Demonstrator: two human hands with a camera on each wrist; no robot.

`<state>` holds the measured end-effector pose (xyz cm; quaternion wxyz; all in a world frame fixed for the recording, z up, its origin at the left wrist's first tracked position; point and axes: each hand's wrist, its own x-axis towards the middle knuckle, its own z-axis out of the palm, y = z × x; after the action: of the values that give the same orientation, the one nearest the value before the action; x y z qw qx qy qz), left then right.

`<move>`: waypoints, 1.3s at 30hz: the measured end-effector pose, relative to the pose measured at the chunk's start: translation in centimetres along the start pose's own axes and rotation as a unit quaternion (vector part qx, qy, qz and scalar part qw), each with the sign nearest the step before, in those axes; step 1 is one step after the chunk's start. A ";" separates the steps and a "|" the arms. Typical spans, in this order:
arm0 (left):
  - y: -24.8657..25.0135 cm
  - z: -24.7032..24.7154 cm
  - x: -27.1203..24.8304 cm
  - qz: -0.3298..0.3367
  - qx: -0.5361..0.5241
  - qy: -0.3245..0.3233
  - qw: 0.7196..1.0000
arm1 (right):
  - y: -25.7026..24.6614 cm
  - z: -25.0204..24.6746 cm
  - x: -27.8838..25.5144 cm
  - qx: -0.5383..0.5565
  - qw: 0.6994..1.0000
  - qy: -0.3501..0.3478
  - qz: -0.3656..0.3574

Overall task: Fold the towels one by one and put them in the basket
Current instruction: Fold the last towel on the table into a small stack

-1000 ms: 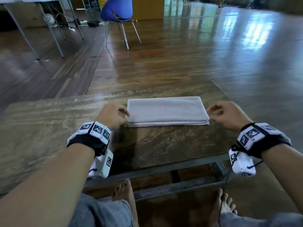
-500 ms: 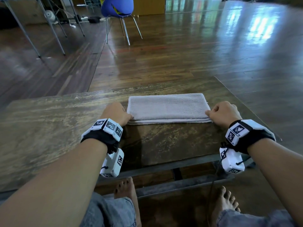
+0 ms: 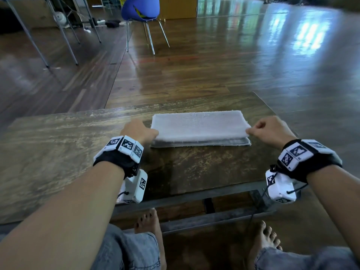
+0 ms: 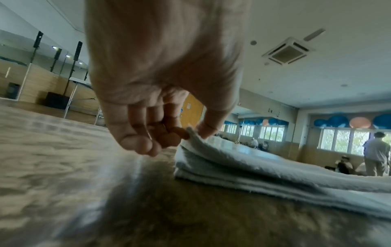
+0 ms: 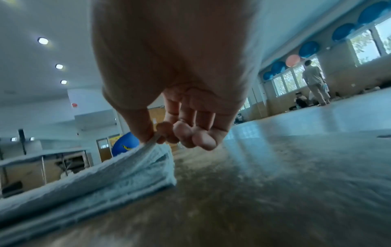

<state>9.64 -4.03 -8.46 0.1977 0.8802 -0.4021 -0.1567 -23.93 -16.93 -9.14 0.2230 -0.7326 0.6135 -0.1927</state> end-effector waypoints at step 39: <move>0.0 5.8 -1.5 0.253 0.213 -0.239 0.913 | -1.4 7.4 -0.9 -0.216 0.924 -0.252 -0.189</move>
<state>6.18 -4.12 -13.39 -0.0634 0.7065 -0.6702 -0.2182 -18.83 -15.13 -14.43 0.1659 -0.8897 0.4139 0.0975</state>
